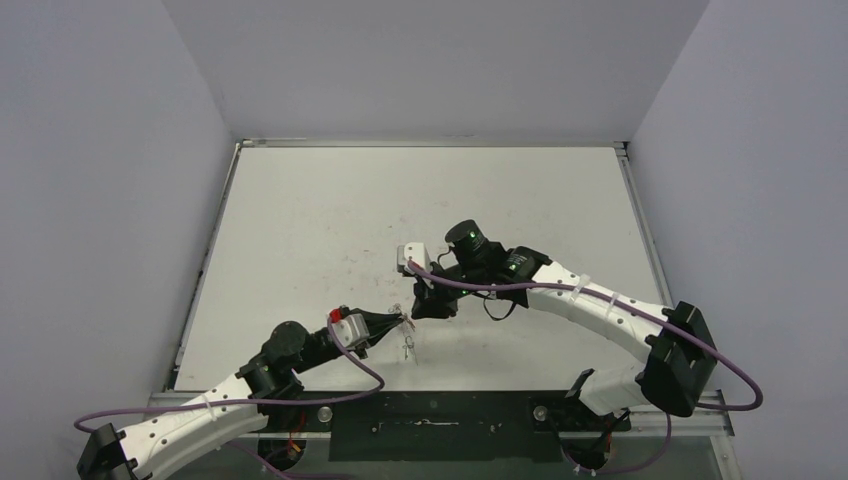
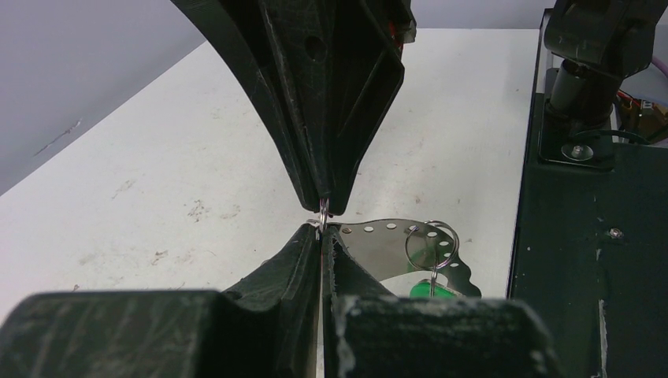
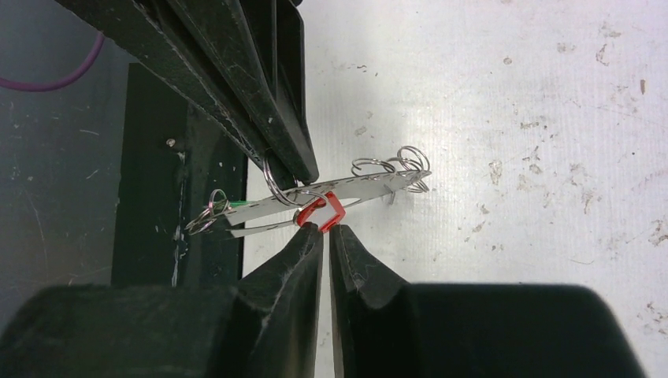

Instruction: Put the keys on the keyring

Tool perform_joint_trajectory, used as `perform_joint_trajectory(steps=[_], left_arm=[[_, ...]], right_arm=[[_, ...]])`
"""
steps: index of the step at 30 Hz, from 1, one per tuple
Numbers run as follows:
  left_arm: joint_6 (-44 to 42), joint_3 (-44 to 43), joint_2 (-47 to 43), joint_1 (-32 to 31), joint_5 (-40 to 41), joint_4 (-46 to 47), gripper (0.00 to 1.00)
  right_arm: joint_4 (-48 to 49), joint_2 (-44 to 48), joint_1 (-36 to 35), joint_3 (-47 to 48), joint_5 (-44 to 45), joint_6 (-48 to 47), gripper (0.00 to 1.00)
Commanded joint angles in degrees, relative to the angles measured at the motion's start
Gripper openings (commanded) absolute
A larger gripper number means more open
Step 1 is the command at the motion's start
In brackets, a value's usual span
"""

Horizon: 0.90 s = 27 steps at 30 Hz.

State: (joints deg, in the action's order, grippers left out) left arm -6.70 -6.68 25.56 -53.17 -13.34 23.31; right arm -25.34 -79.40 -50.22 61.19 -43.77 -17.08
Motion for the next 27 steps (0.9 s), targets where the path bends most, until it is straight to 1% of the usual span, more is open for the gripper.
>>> perform_joint_trajectory(steps=[1, 2, 4, 5, 6, 7, 9, 10, 11, 15, 20, 27], left_arm=[[-0.21, -1.63, -0.93, 0.08, -0.15, 3.59, 0.00], [-0.24, -1.70, -0.99, 0.08, -0.11, 3.32, 0.00], [-0.24, -1.67, -1.24, 0.06, -0.10, 2.88, 0.00], [-0.24, -1.67, -1.44, 0.08, -0.02, 2.72, 0.00], [-0.28, -1.72, -1.64, 0.04, -0.06, 2.39, 0.00], [-0.31, -1.75, -1.87, 0.08, 0.06, 2.11, 0.00], [-0.39, -1.84, -2.52, 0.08, 0.26, 1.29, 0.00], [-0.42, -1.94, -2.86, 0.08, 0.25, 0.77, 0.00], [-0.52, -2.01, -3.36, 0.08, 0.33, 0.28, 0.00], [-0.80, -2.54, -5.00, 0.08, 0.67, -2.33, 0.00], [-1.03, -3.22, -7.05, 0.08, 0.90, -5.32, 0.00], [-1.23, -4.55, -7.44, 0.08, 0.84, -8.25, 0.00]], right_arm=[[3.10, 1.48, 0.83, -0.32, 1.72, 1.19, 0.13], [3.90, 2.29, 0.94, -0.76, 1.75, 1.48, 0.16], [6.09, 4.34, 1.74, -1.98, 1.68, 2.47, 0.26], [7.37, 5.47, 2.05, -2.73, 1.67, 3.09, 0.35], [8.92, 6.71, 2.36, -3.51, 1.79, 3.85, 0.46], [10.43, 7.86, 2.71, -4.42, 1.96, 4.61, 0.51], [13.55, 10.45, 3.45, -6.23, 2.32, 5.99, 0.63], [15.27, 11.74, 3.86, -7.30, 2.61, 6.86, 0.71], [17.02, 12.91, 4.34, -8.30, 2.94, 7.83, 0.75], [23.03, 16.80, 5.66, -12.19, 4.58, 10.97, 0.85], [24.90, 18.68, 6.42, -14.12, 6.37, 12.96, 1.00], [29.71, 20.12, 7.32, -16.91, 6.80, 14.91, 1.00]])
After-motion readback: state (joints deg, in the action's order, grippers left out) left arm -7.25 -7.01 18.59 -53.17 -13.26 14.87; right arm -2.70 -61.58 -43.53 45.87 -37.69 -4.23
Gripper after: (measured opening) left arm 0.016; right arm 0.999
